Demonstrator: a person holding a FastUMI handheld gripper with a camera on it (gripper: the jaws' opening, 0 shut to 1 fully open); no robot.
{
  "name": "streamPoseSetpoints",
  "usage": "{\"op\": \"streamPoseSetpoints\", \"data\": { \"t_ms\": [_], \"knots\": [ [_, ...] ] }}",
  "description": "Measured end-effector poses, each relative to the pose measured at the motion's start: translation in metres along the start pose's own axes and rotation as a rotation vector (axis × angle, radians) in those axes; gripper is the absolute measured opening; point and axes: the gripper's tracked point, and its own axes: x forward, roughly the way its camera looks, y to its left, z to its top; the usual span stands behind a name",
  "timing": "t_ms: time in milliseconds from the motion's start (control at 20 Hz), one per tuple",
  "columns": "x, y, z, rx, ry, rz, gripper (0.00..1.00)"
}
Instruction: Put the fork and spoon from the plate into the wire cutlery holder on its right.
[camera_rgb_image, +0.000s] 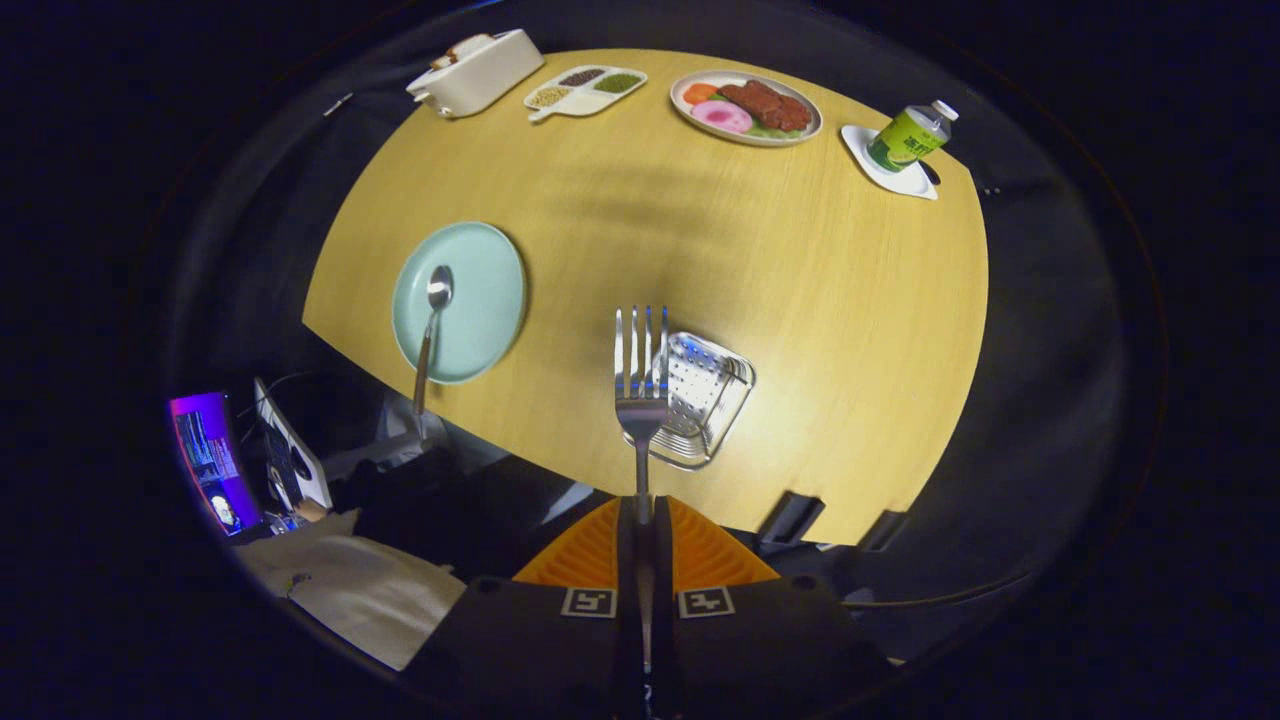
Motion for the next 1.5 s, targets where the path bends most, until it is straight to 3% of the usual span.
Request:
{"op": "streamPoseSetpoints", "data": {
  "t_ms": [200, 350, 600, 750, 1050, 1150, 1250, 1400, 1500],
  "knots": [
    [0.026, -0.024, -0.026, -0.056, 0.188, -0.032, 0.08],
    [0.043, -0.037, -0.019, -0.122, 0.260, -0.074, 0.08],
    [0.057, -0.035, -0.005, -0.161, 0.381, -0.055, 0.08],
    [0.069, -0.039, 0.008, -0.182, 0.407, -0.087, 0.08],
    [0.078, -0.034, 0.019, -0.140, 0.419, -0.072, 0.12],
    [0.078, -0.034, 0.019, -0.131, 0.402, -0.060, 0.23],
    [0.073, -0.033, 0.020, -0.128, 0.370, -0.041, 0.49],
    [0.062, -0.031, 0.022, -0.081, 0.291, -0.002, 0.99],
    [0.052, -0.035, 0.021, -0.057, 0.231, 0.008, 1.00]
  ]
}}
